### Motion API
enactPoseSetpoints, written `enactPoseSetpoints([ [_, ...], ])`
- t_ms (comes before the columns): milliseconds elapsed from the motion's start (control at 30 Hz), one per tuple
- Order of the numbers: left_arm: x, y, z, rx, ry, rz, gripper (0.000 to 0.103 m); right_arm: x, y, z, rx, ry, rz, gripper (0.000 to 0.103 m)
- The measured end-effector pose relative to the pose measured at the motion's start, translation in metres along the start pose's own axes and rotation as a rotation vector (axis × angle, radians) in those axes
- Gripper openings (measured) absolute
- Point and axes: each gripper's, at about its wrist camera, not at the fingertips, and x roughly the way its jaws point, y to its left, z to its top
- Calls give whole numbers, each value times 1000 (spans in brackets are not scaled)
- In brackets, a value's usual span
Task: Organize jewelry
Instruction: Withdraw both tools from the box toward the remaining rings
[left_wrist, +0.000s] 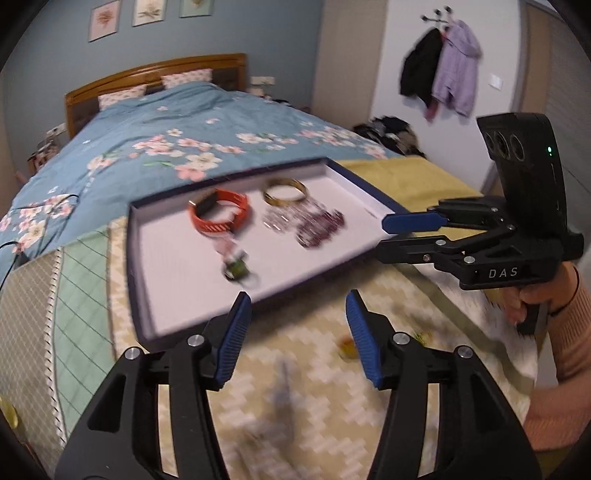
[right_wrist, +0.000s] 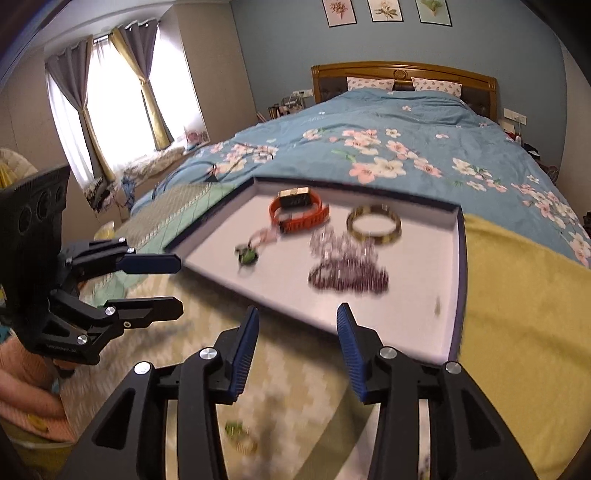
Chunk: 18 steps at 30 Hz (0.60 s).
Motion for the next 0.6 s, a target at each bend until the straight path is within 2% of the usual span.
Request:
enactPoseSetpoints([
  [300,18,-29,-21,66,80,-41,53,-10,18,-44,-21,70,25,41],
  [600,32,-31,-20,42,133,-39,47,-11,31,-56,-55,104,45,40],
])
